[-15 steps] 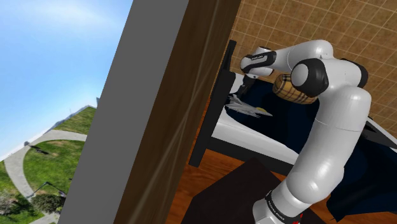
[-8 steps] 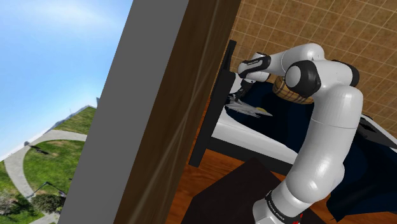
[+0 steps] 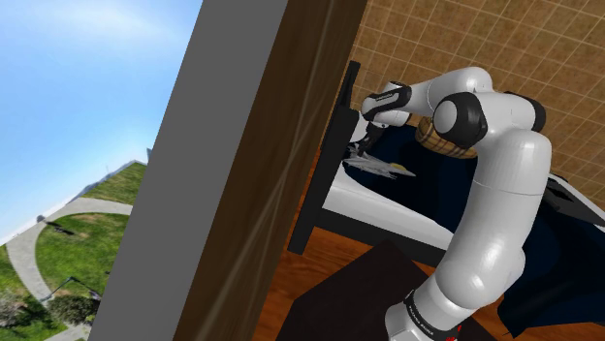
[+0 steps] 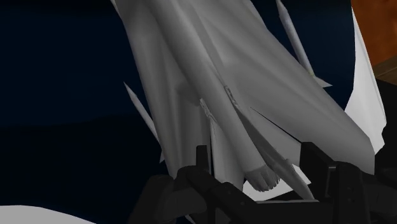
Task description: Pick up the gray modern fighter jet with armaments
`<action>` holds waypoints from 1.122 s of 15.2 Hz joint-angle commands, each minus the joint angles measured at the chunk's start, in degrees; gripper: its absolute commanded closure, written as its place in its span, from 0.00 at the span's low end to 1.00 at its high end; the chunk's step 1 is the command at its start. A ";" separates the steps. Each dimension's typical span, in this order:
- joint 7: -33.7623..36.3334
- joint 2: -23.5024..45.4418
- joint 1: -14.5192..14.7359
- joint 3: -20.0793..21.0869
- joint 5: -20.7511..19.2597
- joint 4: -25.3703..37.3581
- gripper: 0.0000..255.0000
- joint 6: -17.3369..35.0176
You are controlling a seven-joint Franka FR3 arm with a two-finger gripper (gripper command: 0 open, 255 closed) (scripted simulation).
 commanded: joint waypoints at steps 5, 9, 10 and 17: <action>0.13 -0.30 0.07 -0.11 -0.22 0.20 1.00 -0.61; 0.56 -1.63 0.32 -0.50 -1.00 1.56 1.00 -3.18; 0.65 -1.94 0.38 -0.59 -1.18 1.93 1.00 -3.83; 1.24 -3.80 0.65 -1.09 -2.28 4.93 1.00 -8.52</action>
